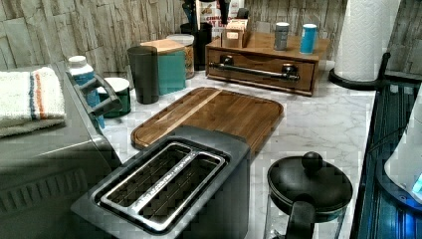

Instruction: Open the drawer.

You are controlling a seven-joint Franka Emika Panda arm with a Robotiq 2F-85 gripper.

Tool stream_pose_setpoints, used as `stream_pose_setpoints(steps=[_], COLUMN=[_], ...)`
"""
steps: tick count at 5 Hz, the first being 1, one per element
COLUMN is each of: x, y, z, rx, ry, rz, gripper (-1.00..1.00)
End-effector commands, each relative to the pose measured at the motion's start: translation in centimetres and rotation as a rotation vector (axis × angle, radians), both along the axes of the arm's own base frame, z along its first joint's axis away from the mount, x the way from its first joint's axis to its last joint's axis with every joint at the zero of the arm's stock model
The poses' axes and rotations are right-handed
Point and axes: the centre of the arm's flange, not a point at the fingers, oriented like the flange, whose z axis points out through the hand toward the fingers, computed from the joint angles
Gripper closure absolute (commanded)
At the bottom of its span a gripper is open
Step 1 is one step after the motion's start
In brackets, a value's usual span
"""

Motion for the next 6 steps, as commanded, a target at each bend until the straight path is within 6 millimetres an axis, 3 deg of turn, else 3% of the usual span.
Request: stream_pose_setpoints(steps=[1,3,6], x=[-3.5,-3.7,-3.9], y=[-9.3,-12.7,-16.0], z=[-1.7,-4.8,-8.8], rx=[-0.053,-0.084,-0.086], ry=[-0.012,-0.090,-0.100], rz=[0.316,0.372,0.445], gripper=[-1.00,-1.00,-1.00])
